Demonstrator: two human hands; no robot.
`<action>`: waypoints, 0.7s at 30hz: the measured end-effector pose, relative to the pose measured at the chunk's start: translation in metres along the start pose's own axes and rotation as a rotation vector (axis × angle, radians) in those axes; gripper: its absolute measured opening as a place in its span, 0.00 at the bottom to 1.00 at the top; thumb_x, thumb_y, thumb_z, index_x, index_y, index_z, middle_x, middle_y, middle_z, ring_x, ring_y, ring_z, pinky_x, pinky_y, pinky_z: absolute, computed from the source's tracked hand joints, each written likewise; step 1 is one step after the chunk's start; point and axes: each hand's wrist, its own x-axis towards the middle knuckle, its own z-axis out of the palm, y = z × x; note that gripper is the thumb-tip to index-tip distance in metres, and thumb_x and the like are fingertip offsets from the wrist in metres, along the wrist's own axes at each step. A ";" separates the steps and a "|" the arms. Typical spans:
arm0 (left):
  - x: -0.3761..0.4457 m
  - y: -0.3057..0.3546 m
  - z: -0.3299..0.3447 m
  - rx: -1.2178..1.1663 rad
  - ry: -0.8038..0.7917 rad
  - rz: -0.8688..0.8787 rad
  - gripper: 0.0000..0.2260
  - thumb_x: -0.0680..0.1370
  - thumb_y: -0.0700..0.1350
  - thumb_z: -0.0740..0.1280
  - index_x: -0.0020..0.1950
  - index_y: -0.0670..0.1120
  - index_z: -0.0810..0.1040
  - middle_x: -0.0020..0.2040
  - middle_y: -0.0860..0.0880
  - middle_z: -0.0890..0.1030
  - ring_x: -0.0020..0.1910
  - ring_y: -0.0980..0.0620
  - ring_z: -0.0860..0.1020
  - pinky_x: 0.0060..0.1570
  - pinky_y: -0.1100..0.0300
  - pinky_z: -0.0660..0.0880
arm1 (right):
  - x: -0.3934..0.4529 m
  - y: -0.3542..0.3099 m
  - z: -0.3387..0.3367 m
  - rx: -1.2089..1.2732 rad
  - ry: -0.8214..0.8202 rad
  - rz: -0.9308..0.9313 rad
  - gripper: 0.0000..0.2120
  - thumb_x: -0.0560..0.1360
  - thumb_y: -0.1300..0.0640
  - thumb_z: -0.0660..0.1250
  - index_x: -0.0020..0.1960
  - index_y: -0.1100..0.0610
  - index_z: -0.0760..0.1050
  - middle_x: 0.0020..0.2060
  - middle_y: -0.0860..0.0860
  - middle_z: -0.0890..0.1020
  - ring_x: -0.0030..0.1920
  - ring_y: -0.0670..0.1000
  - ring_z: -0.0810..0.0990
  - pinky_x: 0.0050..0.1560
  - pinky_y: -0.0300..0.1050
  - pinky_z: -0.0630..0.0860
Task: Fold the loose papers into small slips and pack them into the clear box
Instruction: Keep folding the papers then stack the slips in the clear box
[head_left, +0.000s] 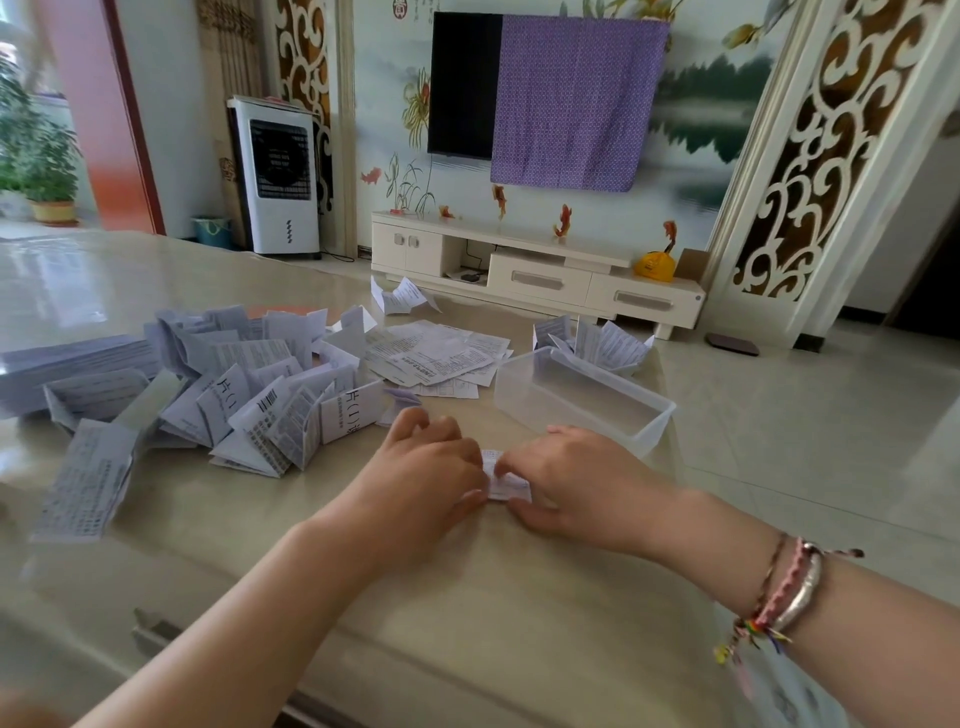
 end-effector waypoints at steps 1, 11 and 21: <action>0.000 0.000 0.000 0.003 -0.001 0.021 0.15 0.75 0.54 0.56 0.38 0.56 0.82 0.37 0.60 0.80 0.40 0.56 0.77 0.48 0.57 0.61 | 0.001 0.000 -0.002 0.023 0.006 0.006 0.15 0.75 0.48 0.62 0.58 0.53 0.75 0.48 0.52 0.83 0.50 0.57 0.80 0.55 0.48 0.71; -0.009 -0.007 -0.008 -0.153 -0.020 -0.063 0.12 0.72 0.51 0.58 0.38 0.55 0.81 0.37 0.58 0.81 0.36 0.56 0.79 0.47 0.59 0.65 | -0.002 0.000 0.002 0.193 0.179 0.006 0.06 0.68 0.61 0.66 0.44 0.55 0.77 0.43 0.51 0.84 0.47 0.53 0.83 0.64 0.49 0.73; -0.024 -0.005 -0.007 -0.629 -0.091 -0.487 0.11 0.68 0.62 0.64 0.40 0.57 0.79 0.49 0.64 0.78 0.56 0.55 0.69 0.58 0.60 0.64 | 0.009 -0.017 0.000 0.868 0.202 0.217 0.05 0.76 0.50 0.70 0.43 0.50 0.79 0.38 0.44 0.82 0.43 0.44 0.80 0.49 0.45 0.76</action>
